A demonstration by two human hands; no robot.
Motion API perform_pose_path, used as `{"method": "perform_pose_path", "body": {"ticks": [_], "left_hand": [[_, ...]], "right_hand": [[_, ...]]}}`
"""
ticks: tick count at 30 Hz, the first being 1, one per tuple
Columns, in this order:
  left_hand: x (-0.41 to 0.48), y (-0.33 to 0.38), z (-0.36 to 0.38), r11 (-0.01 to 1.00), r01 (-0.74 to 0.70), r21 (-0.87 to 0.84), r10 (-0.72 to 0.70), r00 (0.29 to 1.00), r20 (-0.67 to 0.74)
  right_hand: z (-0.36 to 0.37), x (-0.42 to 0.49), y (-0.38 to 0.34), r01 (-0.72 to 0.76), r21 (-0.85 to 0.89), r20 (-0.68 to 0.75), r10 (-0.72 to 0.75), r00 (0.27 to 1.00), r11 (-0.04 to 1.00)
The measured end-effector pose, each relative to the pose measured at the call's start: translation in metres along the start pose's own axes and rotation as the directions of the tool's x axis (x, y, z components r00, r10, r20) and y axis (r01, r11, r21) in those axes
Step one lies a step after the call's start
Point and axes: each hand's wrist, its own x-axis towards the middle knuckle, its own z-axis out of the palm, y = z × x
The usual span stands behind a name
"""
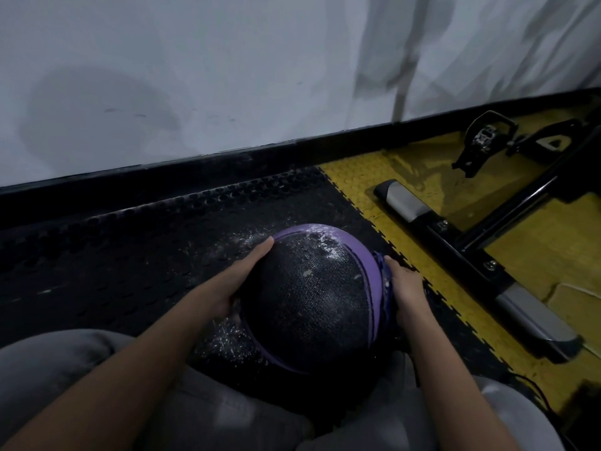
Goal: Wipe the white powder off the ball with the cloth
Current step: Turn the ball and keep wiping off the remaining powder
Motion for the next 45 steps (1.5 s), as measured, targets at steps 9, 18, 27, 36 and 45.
{"method": "perform_pose_path", "body": {"ticks": [9,18,27,36,45], "left_hand": [[0.004,-0.009,0.009,0.960,-0.072,-0.271,0.085,0.996,0.037],[0.010,-0.024,0.008,0.912,-0.281,-0.298,0.277,0.959,-0.057],[0.023,-0.012,0.005,0.893,-0.388,-0.229,0.357,0.919,-0.165],[0.004,0.000,0.001,0.813,-0.552,0.183,0.554,0.639,-0.534],[-0.013,-0.007,0.027,0.639,-0.487,0.595,0.714,0.662,-0.225]], "right_hand": [[0.001,0.002,0.009,-0.012,0.018,0.087,0.011,0.996,1.000],[0.000,0.001,0.013,0.065,0.100,0.047,-0.070,0.996,0.993],[0.004,0.004,0.006,0.171,0.102,-0.009,-0.171,0.985,0.980],[0.029,-0.009,0.000,0.328,0.002,0.095,-0.327,0.940,0.945],[0.035,-0.035,0.009,0.738,-0.288,0.089,-0.751,0.655,0.610]]}}
